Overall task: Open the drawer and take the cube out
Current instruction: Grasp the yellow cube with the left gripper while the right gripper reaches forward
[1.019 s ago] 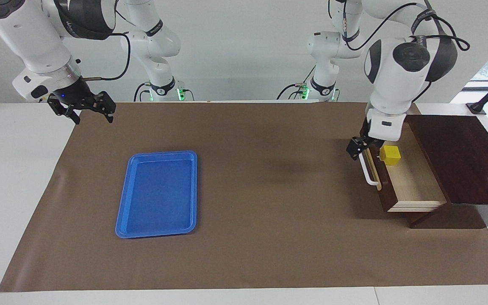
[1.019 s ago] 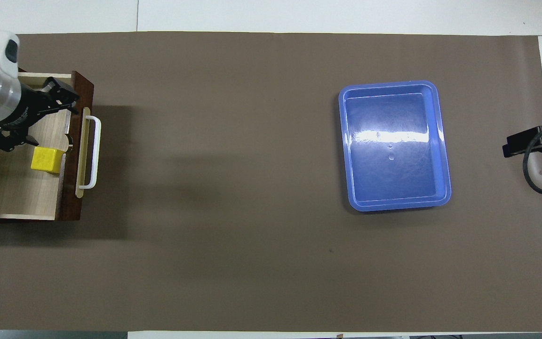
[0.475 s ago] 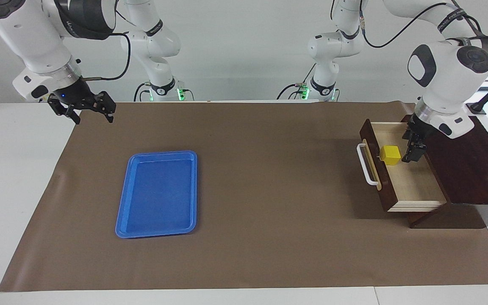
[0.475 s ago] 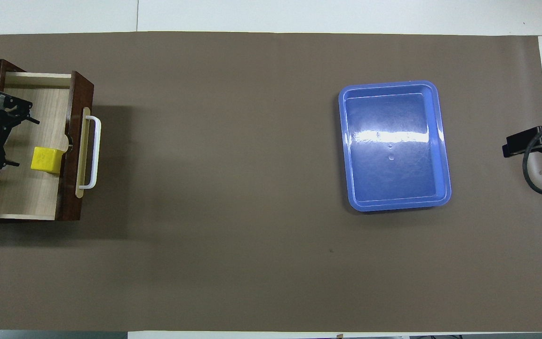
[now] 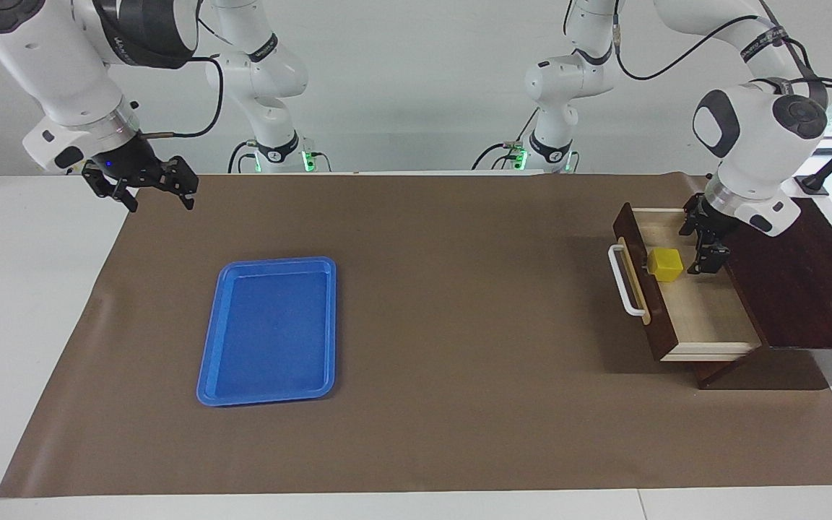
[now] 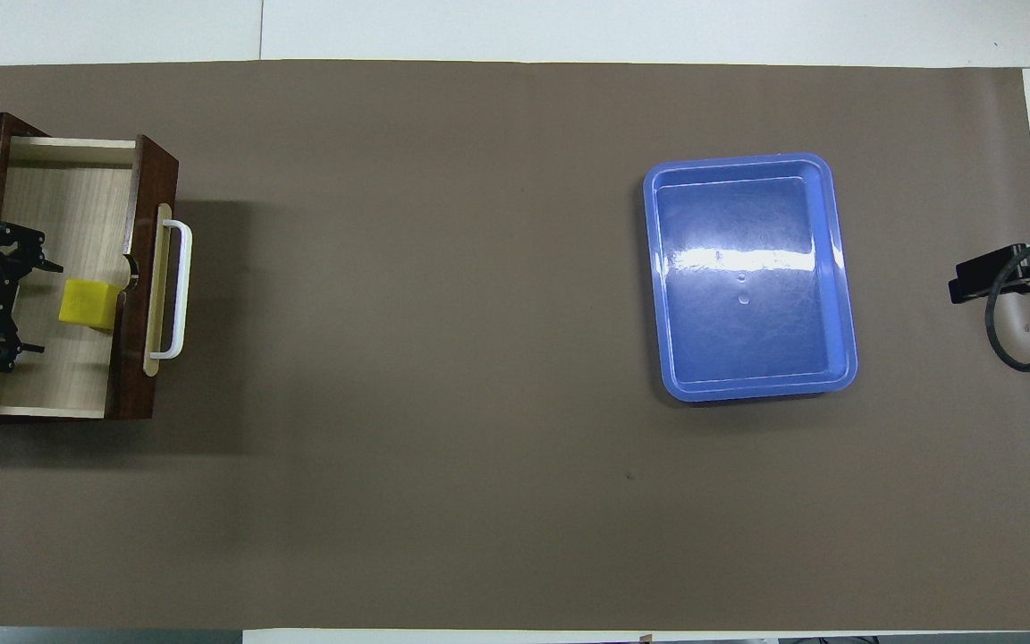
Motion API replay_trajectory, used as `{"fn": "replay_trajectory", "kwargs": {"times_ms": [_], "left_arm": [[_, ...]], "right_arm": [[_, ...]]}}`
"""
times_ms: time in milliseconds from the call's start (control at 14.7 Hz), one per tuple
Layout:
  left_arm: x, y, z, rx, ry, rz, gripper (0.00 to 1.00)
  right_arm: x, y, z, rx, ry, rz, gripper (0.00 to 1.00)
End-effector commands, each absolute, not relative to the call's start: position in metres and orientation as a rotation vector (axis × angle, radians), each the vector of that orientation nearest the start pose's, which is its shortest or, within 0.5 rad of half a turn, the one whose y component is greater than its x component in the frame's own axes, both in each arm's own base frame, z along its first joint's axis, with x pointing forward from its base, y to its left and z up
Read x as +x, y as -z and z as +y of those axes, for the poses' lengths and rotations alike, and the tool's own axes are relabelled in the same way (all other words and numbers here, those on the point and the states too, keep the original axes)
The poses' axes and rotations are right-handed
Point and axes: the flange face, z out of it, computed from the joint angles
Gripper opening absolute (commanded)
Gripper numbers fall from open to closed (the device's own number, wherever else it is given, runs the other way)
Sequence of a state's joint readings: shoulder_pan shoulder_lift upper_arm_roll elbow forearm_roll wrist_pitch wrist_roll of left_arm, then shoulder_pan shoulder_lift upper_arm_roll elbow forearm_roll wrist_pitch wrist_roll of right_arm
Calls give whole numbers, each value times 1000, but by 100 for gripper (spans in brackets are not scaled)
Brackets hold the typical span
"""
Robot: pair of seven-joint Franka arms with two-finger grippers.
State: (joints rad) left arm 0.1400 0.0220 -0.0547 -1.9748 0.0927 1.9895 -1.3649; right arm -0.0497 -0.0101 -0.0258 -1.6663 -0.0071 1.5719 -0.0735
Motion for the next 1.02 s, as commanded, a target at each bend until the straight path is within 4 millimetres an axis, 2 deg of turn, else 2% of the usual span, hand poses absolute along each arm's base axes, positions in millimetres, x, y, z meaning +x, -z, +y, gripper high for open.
{"fn": "replay_trajectory", "kwargs": {"times_ms": [0, 136, 272, 408, 475, 543, 679, 747, 815, 951], "left_arm": [[552, -454, 40, -2281, 103, -2104, 100], [550, -447, 40, -2272, 98, -2114, 100], [549, -442, 44, -2267, 84, -2153, 100], [546, -435, 46, -2256, 69, -2157, 100], [546, -434, 45, -2249, 63, -2165, 96], [547, -433, 43, -2231, 57, -2194, 74], [550, -438, 44, -2215, 54, -2228, 20], [552, -440, 45, -2213, 53, -2231, 0], [554, -447, 45, -2207, 44, -2230, 0], [573, -478, 46, -2175, -30, -2204, 0]], "right_arm": [[529, -567, -30, -3106, -141, 224, 100], [526, -553, -18, -3006, -175, 465, 100], [526, -542, 7, -2933, -223, 638, 100], [531, -526, 28, -2808, -272, 884, 100], [532, -517, 42, -2741, -300, 988, 100], [535, -508, 55, -2692, -322, 1071, 100], [541, -494, 83, -2571, -366, 1235, 100], [544, -489, 95, -2496, -394, 1316, 100], [547, -478, 119, -2427, -423, 1397, 100], [552, -463, 149, -2290, -469, 1528, 100]]}}
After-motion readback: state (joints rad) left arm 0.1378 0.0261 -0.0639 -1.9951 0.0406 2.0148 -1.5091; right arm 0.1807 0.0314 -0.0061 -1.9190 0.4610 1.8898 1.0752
